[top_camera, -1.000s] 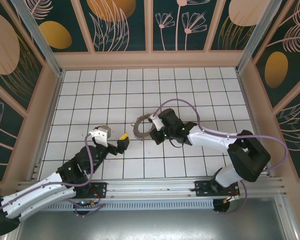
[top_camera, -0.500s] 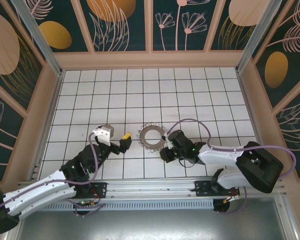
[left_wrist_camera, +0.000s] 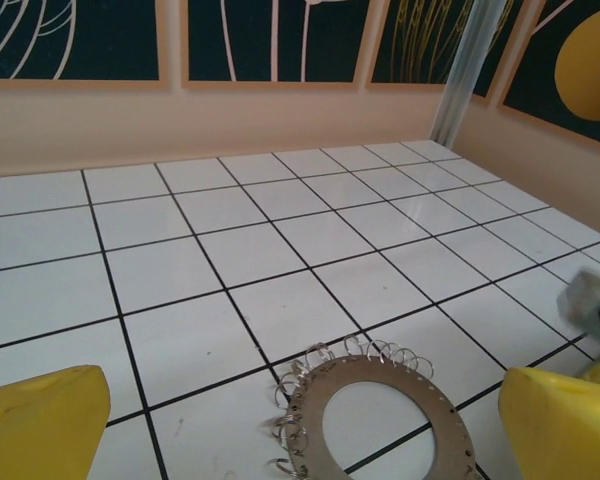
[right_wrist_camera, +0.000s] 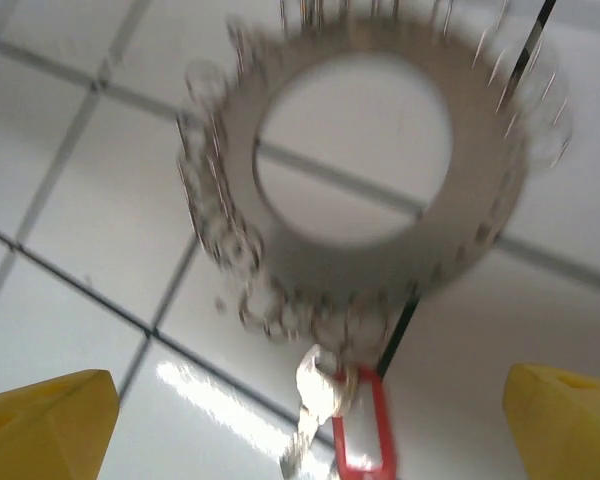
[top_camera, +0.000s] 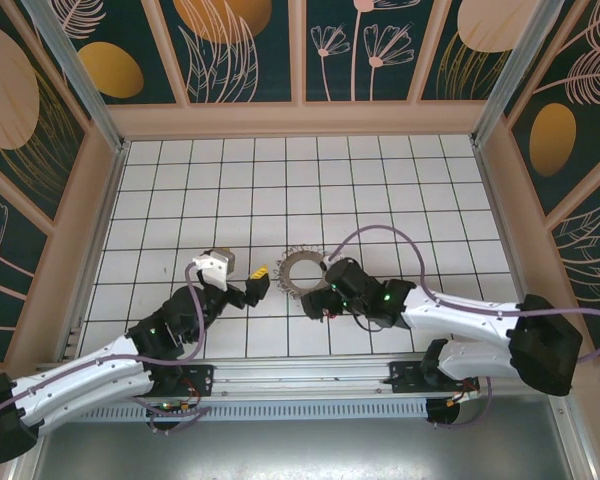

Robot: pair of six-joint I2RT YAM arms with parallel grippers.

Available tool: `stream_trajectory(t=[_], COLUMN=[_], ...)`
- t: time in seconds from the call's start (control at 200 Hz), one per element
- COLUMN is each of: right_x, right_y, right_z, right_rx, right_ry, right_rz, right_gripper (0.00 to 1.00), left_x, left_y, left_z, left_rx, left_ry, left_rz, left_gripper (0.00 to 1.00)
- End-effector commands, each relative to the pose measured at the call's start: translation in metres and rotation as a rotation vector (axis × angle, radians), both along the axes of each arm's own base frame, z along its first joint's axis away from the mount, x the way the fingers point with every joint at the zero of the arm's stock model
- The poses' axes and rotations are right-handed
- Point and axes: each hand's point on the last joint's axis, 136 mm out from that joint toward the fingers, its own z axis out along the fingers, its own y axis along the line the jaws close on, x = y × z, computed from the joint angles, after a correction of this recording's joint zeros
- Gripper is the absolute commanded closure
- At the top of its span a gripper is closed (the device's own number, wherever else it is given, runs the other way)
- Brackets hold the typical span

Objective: Put the keys on the keyring

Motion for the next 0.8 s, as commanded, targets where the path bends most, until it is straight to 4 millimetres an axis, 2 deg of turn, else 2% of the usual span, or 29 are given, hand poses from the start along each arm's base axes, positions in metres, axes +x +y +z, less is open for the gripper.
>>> stream_trajectory(t=[0.0,0.08,0.15,0.215,0.31,0.37,0.425,0.541,0.636,0.726,0.796], right_x=[0.034,0.059,0.083,0.107,0.131,0.146,0.154,0.153,0.138,0.124,0.118], right_y=[-0.015,-0.018,-0.033,-0.058,-0.100,-0.139,-0.172,-0.230,-0.257,-0.247,-0.256], right_z=[0.051,0.089,0.119,0.145,0.164,0.164,0.156,0.132,0.115,0.108,0.105], right_rx=[-0.003,0.135,0.250,0.303,0.279,0.239,0.204,0.170,0.107,0.049,0.067], right_ry=[-0.210,-0.300,-0.392,-0.497,-0.611,-0.658,-0.674,-0.700,-0.791,-0.894,-0.931], right_rz=[-0.102,-0.143,-0.195,-0.250,-0.341,-0.434,-0.526,-0.698,-0.757,-0.625,-0.669], right_gripper=[0.01,0.01,0.01,0.01,0.01,0.01,0.01,0.01,0.01,0.01,0.01], left_x=[0.001,0.009,0.025,0.043,0.067,0.081,0.098,0.128,0.143,0.145,0.146], left_y=[-0.007,-0.001,0.012,0.022,0.038,0.044,0.055,0.089,0.102,0.113,0.135], left_z=[0.022,0.024,0.023,0.023,0.026,0.022,0.015,0.000,0.009,0.029,0.033], left_rx=[-0.035,-0.054,-0.075,-0.056,-0.021,0.004,0.015,0.022,0.054,0.028,0.029], left_ry=[-0.037,-0.027,0.011,0.062,0.115,0.134,0.160,0.197,0.146,0.024,-0.009], left_rz=[-0.022,0.036,0.131,0.184,0.277,0.307,0.366,0.572,0.658,0.698,0.782], left_gripper=[0.01,0.01,0.01,0.01,0.01,0.01,0.01,0.01,0.01,0.01,0.01])
